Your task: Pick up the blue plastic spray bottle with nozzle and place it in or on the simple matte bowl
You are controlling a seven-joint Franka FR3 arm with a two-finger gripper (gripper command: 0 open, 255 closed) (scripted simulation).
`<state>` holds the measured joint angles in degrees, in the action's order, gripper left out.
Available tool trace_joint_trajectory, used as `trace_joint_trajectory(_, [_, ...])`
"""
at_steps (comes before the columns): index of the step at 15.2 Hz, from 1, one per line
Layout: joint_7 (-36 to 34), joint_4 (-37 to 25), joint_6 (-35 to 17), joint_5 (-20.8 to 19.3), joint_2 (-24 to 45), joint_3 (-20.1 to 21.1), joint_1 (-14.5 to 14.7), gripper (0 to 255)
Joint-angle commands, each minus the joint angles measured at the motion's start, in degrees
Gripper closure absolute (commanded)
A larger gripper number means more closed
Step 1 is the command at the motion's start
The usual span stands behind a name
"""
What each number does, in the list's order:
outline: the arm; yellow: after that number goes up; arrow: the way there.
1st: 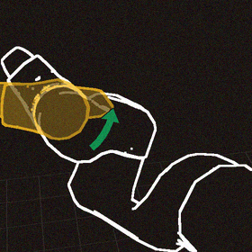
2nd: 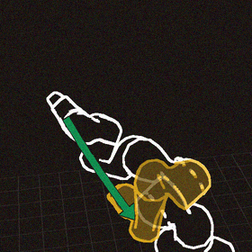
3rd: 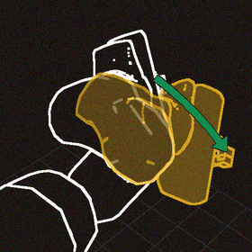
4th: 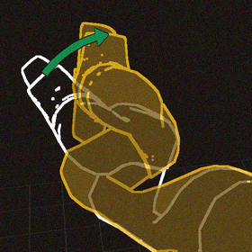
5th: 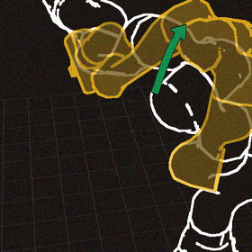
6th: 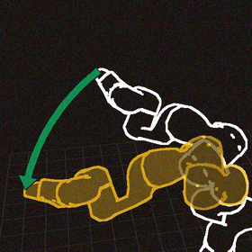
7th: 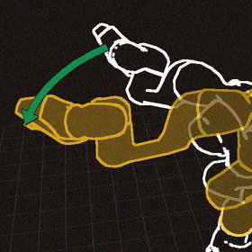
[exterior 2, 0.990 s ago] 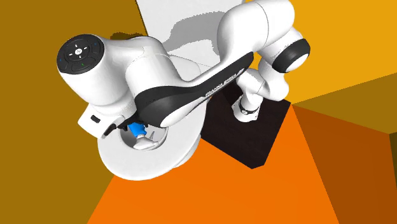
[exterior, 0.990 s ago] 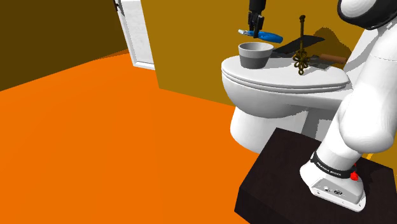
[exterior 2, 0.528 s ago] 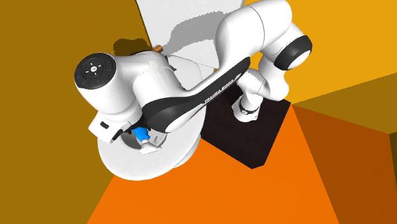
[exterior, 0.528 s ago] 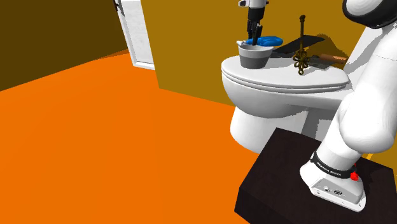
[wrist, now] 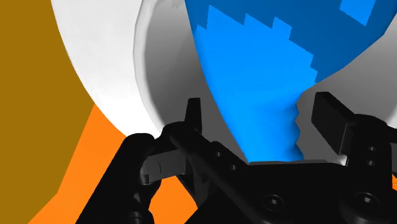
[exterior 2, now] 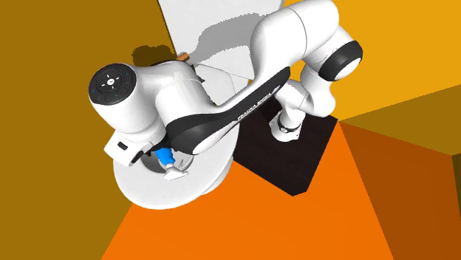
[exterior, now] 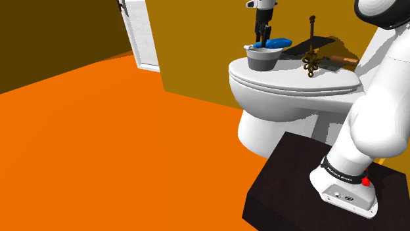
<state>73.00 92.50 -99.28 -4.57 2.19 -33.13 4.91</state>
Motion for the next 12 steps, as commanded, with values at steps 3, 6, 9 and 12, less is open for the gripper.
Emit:
trace_joint_trajectory(3, [0.0, 0.0, 0.0, 0.0, 0.0, 0.0, 0.0, 0])
trace_joint_trajectory(6, [0.1, -2.1, 2.0, 0.1, 0.2, 0.0, 0.0, 0])
trace_joint_trajectory(9, [0.6, -8.8, 7.7, 0.8, 1.4, 0.0, -0.1, 0])
trace_joint_trajectory(12, [0.6, -8.8, 7.7, 0.8, 1.4, 0.0, -0.1, 0])
